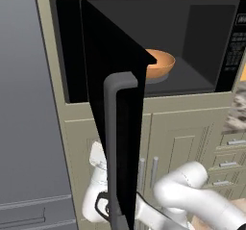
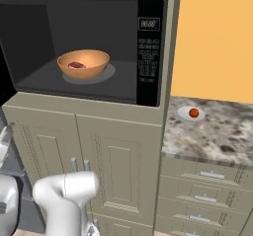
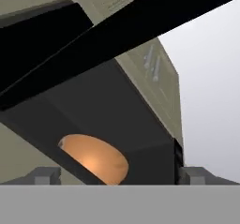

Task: Remove the apple from the bowl and place it on the small plate. Then place the bowl with only the steak in the microwave, close the door, and press the start button to microwave the steak.

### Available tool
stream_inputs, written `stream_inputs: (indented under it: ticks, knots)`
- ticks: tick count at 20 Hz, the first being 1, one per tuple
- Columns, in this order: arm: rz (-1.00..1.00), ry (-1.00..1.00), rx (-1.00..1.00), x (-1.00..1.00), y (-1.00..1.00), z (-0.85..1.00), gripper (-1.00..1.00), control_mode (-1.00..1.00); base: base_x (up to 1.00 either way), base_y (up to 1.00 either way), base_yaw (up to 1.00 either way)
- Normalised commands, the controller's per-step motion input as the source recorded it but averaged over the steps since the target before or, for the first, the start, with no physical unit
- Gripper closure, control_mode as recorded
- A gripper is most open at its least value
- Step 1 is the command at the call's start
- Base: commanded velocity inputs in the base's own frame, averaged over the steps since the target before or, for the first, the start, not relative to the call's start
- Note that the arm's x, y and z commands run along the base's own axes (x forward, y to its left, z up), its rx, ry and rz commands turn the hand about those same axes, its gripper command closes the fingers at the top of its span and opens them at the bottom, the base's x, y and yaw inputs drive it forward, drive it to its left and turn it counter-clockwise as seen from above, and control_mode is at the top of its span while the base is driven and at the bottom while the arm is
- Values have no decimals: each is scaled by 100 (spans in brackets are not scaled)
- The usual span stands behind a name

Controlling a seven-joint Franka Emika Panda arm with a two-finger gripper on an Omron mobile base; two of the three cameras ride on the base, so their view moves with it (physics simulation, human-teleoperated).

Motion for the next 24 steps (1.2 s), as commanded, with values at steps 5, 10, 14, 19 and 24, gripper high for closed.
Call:
stream_inputs:
  ticks: [5, 10, 14, 19, 24]
  knots:
    - [21, 1, 0, 3, 99, -30, -100, -100, 0, 0, 0]
    - [11, 0, 6, -1, 73, -4, -100, -100, 0, 0, 0]
    - [4, -3, 11, -14, 30, 12, -100, -100, 0, 0, 0]
    - [0, -5, 28, -22, 0, 50, -100, -100, 0, 0, 0]
    - [5, -4, 32, -20, -31, 30, -100, -100, 0, 0, 0]
